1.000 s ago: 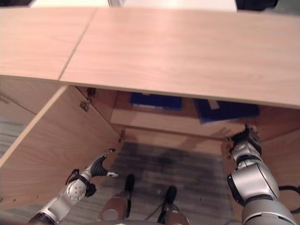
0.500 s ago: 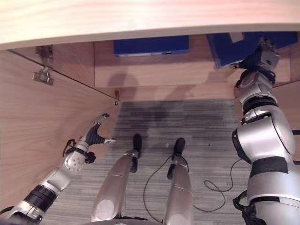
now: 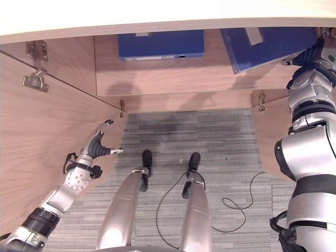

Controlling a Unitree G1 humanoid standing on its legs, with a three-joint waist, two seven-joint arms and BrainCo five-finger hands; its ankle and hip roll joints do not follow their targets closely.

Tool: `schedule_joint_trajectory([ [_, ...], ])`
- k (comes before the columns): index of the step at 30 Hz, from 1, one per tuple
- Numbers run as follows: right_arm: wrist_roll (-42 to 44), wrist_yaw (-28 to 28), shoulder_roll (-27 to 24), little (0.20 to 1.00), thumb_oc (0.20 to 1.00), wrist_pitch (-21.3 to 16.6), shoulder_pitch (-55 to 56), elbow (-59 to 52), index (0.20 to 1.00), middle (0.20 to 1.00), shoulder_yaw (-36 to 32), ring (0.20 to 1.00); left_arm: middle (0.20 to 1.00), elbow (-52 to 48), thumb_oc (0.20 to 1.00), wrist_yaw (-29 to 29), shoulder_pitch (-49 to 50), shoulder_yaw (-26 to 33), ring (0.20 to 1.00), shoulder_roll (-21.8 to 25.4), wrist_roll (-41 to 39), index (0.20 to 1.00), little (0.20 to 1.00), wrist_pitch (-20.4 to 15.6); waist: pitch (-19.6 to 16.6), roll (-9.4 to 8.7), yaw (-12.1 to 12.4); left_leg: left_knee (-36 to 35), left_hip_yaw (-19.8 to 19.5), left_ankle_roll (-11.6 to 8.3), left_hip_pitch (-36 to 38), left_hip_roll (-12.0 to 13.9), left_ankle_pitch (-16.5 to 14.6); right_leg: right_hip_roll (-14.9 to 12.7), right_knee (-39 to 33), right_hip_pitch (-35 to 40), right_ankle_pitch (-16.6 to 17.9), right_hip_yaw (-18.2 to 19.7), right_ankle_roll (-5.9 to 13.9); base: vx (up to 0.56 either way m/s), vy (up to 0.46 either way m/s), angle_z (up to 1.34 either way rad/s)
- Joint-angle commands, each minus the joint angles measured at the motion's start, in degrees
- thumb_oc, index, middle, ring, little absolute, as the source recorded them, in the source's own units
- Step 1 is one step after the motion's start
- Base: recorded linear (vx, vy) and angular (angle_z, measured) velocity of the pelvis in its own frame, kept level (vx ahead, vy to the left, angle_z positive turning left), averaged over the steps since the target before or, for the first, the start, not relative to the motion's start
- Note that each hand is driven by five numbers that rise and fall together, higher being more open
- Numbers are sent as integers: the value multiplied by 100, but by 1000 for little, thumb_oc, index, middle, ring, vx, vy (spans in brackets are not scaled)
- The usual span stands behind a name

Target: Put the empty folder in the office cabinet

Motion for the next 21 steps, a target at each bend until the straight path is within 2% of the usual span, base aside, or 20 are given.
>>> schedule_joint_trajectory([
  [1, 128, -50, -396, 1000, 1000, -23, -26, 162, 1000, 1000, 649, 1000, 1000, -359, 1000, 104, 395, -2, 1000, 203, -92, 1000, 1000, -248, -449, 135, 183, 227, -543, 5, -234, -122, -723, 83, 390, 45, -1157, -387, -161, 0, 0, 0],
  [15, -168, 417, -69, 1000, 1000, -69, -195, 456, 1000, 1000, 1053, 1000, 1000, -417, 1000, 14, 256, -139, 1000, 261, -109, 1000, 1000, -263, -449, 271, 435, 499, -635, 29, -733, -205, -729, -2, 721, -484, -1232, -420, -208, -11, -15, 4],
  [21, 11, 659, -18, 1000, 1000, -51, -143, 654, 1000, 1000, 855, 1000, 1000, -546, 1000, -100, 88, -227, 1000, 221, -231, 1000, 1000, -295, -442, 397, 608, 737, -640, 70, -1122, -264, -767, -77, 956, -888, -1280, -428, -200, -21, -10, 5],
])
